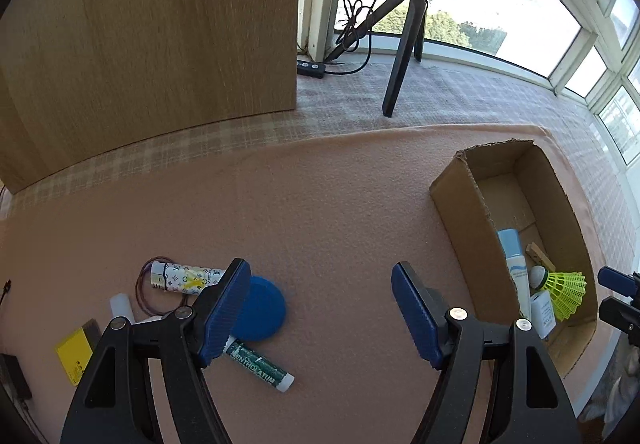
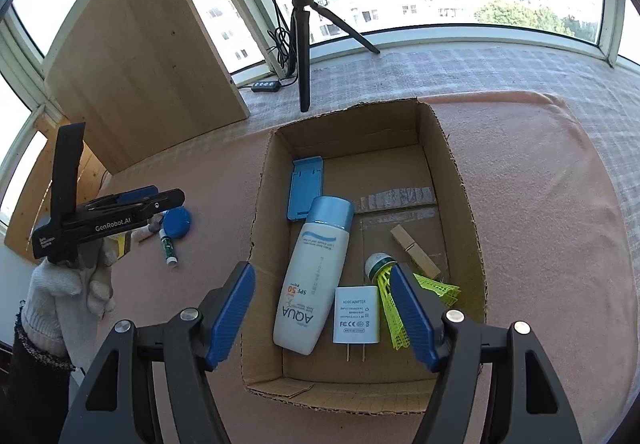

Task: Organize objects
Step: 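Withdraw both grippers from the box toward the remaining items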

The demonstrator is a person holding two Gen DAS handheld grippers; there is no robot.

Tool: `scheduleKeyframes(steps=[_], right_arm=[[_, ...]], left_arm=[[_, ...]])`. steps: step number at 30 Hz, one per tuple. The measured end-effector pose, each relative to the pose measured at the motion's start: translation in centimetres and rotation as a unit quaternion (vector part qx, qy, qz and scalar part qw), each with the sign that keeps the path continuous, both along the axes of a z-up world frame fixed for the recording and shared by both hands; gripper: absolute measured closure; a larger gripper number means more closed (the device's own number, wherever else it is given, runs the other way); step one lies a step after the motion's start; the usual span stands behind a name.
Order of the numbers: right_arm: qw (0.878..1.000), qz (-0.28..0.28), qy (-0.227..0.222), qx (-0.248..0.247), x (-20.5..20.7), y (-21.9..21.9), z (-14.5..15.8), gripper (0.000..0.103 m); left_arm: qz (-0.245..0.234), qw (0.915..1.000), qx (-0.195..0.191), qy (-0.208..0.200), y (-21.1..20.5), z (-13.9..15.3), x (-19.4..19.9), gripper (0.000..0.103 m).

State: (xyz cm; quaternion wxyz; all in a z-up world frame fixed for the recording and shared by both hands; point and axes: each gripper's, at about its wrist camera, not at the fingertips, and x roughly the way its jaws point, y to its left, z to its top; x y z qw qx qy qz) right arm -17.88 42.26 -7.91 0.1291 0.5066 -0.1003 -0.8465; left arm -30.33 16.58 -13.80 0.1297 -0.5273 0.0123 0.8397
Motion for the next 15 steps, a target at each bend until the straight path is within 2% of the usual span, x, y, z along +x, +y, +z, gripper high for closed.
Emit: scheduleKeyframes(steps=[8,15], right_arm=[[1.0,0.002,0.001,0.013,1.5,-0.9,0.2,0.037],[1.0,-0.004,-0.01,0.015,1.8,-0.7,-0.6,0.037]], left_arm=[[0.066,0.997,-0.008,-0.039,-5.6,-2.9,-2.9,0.028],[0.092,0.9941,-0.019,-0.054,-7.4,-4.9,-4.4,0.035]])
